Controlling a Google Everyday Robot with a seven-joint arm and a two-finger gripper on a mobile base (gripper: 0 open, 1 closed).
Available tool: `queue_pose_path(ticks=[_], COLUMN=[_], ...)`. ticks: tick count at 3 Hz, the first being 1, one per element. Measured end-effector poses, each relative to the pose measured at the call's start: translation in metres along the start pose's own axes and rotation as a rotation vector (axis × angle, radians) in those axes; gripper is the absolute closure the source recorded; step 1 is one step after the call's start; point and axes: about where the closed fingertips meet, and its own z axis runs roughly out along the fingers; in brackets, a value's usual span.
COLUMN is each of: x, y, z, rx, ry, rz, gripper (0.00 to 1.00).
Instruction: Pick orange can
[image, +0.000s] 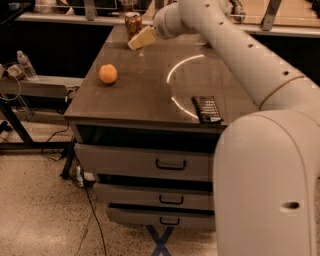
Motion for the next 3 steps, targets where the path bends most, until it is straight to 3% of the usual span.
queue_pose_path(ticks=[1, 3], x=[0.008, 0.024], y=[0.001, -0.026], z=[0.033, 0.089], rx=[0.035, 0.106], ry=[-0.021, -0.082], rz=[0.058, 0.201], gripper=[0.00, 0.00])
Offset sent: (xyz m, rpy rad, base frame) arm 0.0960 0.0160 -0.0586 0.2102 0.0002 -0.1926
